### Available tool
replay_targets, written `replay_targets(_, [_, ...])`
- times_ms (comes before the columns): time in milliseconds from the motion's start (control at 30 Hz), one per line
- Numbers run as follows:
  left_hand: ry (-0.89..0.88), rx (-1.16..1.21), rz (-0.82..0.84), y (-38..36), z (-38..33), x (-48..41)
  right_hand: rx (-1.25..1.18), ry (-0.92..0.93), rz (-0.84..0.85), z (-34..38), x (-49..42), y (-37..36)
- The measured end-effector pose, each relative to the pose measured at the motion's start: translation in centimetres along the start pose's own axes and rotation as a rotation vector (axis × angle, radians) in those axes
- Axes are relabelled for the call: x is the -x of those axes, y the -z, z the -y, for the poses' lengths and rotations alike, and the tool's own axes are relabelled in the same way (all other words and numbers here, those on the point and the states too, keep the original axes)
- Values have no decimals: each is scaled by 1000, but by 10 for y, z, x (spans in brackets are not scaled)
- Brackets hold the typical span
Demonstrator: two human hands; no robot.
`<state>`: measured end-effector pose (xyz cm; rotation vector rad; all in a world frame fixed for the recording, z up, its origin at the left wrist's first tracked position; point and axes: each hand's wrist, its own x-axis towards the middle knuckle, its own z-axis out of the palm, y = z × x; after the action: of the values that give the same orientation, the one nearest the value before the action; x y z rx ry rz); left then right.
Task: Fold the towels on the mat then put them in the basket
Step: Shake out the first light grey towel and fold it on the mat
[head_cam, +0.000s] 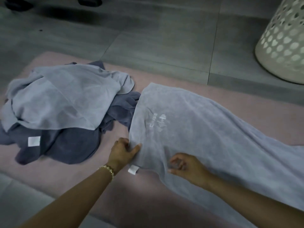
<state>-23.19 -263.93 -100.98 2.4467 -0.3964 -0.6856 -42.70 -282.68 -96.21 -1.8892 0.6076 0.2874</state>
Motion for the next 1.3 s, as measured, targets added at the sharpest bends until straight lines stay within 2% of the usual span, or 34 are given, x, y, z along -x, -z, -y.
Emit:
replay_targets(100, [68, -239, -8, 0, 13, 20, 96, -19, -7, -1, 11, -32])
replay_targets(167, [81, -207, 1, 4, 19, 33, 198, -28, -63, -1, 12, -48])
replay_targets(333, [238, 723, -18, 4, 9, 73, 495, -70, -156, 7, 12, -78])
replay_targets(433, [271, 940, -98, 6, 7, 83, 532, -81, -223, 15, 11, -82])
replay_targets(500, [252, 955, -164, 12, 9, 81, 442, -34, -185, 17, 10, -83])
replay_targets(600, [212, 920, -299, 31, 12, 73, 284, 152, -98, 28, 15, -94])
replay_targets(700, [173, 868, -316, 44, 17, 67, 172, 195, -72, 25, 15, -110])
replay_targets(800, [159, 832, -279, 38, 6, 68, 100, 95, -38, 9, 11, -109])
replay_targets(900, [57, 780, -217, 25, -19, 70, 7, 34, -74, -4, 13, -81])
replay_targets(1100, [-204, 681, -10, -15, -104, 75, -42, -114, -240, -51, 63, 47])
replay_targets(1300, [-354, 595, 221, -84, -197, 105, -23, -339, -462, -133, 156, 155])
